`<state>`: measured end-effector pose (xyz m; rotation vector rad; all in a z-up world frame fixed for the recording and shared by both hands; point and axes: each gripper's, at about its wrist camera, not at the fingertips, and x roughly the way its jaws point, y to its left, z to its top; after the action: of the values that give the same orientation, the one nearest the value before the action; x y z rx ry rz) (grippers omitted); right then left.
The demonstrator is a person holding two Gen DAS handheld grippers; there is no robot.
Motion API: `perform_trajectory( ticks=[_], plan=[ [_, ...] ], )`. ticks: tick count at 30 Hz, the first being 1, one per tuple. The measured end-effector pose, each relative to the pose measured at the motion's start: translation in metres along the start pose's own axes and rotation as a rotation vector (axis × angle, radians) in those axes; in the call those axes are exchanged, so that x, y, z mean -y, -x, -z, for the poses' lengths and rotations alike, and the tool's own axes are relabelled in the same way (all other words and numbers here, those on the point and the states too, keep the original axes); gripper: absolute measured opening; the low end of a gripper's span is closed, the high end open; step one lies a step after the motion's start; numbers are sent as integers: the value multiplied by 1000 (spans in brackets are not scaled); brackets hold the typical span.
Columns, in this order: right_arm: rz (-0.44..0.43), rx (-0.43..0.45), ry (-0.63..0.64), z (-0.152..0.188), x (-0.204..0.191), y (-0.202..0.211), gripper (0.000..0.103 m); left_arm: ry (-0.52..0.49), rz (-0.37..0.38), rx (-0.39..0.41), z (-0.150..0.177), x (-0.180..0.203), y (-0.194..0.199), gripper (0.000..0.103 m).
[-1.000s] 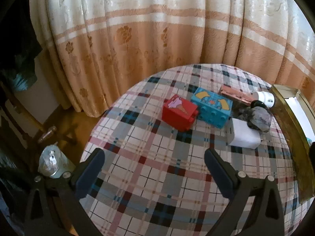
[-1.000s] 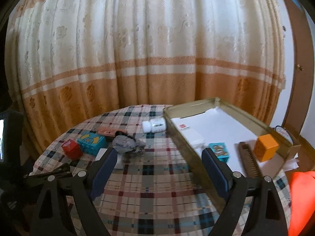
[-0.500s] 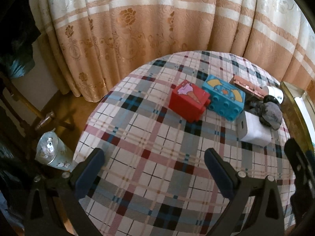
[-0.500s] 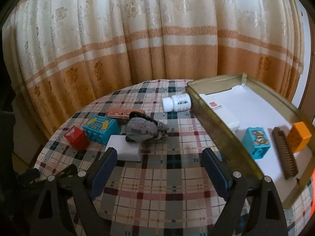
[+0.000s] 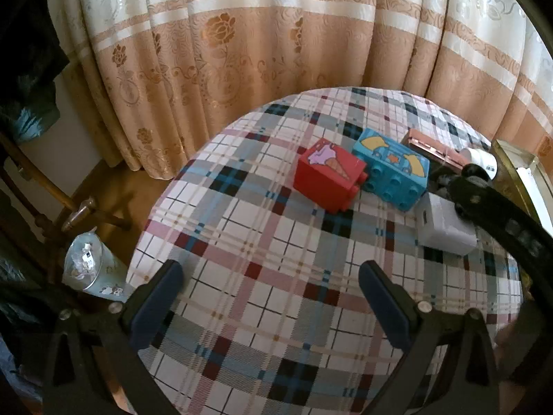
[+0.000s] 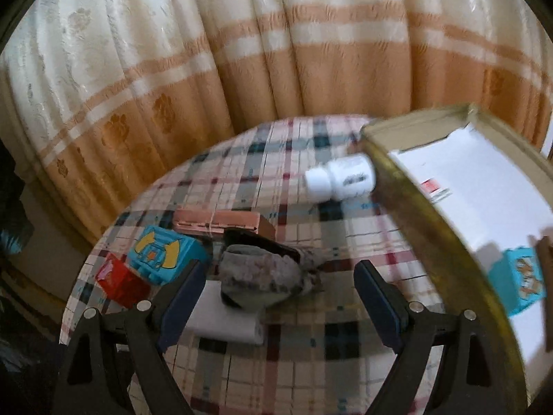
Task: Organize rigid objects
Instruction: 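Grasp the gray lace pouch with the right gripper while the left moves toward the red block, then grasp the red ice-cream block with the left gripper while the right holds the pouch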
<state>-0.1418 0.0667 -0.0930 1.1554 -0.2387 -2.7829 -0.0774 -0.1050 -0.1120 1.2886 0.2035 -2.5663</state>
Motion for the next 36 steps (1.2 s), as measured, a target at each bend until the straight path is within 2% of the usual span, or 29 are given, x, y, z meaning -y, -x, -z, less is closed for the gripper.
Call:
perform_trajectory(
  ticks=[2,5,7,17,21,26,30,32,33,36],
  plan=[
    [-14,-46,-15,-2,0,-12,89,-2,-2,-1,0,0,0,102],
    [-28,-52,-26,-5,0,-17,87,-3,-3,-1,0,0,0,102],
    [-31,-56,-10,-5,-2,-18,73,-2,-2,-1,0,1,0,102],
    [-71,-70,-6,5,16,1,72,-1,1,-2,-1,0,0,102],
    [-60,-33,-13,16,26,26,72,-3,-1,-4,0,0,0,102],
    [-18,49,38,34,27,60,72,4,18,1,-1,-2,1,102],
    [14,67,20,44,33,72,73,-10,30,-2,-3,-2,3,102],
    [16,97,7,44,36,78,73,-27,41,-12,-5,-2,2,100],
    [17,101,6,45,37,79,73,-29,42,-13,-7,-4,3,95],
    [17,95,9,45,37,79,73,-34,93,28,-22,-7,10,94]
  ],
)
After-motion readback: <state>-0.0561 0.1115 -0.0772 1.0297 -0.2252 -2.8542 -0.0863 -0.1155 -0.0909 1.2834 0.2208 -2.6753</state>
